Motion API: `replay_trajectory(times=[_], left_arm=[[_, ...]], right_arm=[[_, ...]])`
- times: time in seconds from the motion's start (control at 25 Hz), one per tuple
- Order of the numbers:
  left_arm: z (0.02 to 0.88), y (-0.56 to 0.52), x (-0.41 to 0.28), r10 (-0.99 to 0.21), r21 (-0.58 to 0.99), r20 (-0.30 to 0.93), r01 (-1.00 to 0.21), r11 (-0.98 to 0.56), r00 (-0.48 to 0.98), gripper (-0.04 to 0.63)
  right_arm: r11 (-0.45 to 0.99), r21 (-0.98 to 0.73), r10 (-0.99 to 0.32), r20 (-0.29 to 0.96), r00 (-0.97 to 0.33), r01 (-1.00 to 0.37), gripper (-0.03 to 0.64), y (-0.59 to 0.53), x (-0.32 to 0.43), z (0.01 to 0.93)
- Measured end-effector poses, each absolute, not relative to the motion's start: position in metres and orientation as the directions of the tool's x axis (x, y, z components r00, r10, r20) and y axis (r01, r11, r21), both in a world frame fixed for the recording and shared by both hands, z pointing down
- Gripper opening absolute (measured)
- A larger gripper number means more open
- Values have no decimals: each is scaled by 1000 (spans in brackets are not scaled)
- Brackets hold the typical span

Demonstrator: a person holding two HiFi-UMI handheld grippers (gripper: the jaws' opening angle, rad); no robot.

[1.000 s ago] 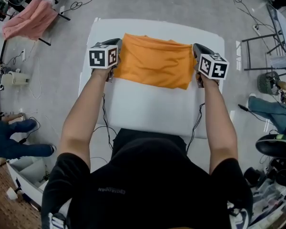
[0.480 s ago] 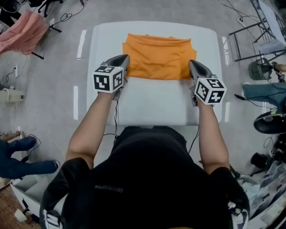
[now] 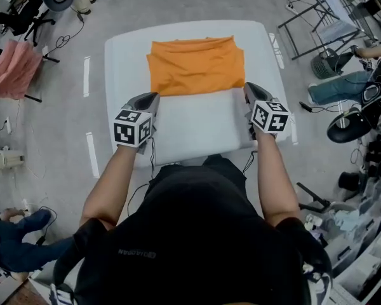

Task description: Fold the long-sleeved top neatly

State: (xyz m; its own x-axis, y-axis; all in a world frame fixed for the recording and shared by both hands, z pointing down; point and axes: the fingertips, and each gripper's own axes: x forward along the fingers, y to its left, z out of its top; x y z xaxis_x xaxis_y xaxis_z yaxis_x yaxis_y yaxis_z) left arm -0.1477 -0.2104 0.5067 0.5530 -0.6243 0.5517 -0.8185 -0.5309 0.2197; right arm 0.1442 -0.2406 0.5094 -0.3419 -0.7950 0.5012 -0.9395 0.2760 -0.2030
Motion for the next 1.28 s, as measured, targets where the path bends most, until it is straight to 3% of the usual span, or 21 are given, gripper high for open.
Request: replay_trajectory(times=[0.28, 0.68, 0.96, 1.08, 1.28], left_arm=[[501, -189, -132, -671, 243, 524, -847, -472, 524, 9], [467, -170, -108, -788, 232, 481, -923, -307, 383, 9], [455, -142, -111, -841, 225, 484, -963, -150, 244, 9], [464, -135, -106, -838, 220, 504, -969, -110, 210, 9], [483, -120, -98, -823, 225, 541, -973, -57, 173, 9]], right_arm=[[286, -216, -753, 552, -358, -934, 32, -260, 176, 532], [290, -311, -671, 609, -424, -905, 206, -350, 202, 586], [213, -387, -601, 672, -433, -897, 275, -381, 193, 625], [176, -424, -572, 690, -443, -888, 277, -386, 190, 641], [189, -372, -573, 710, -409, -909, 203, -388, 190, 647]])
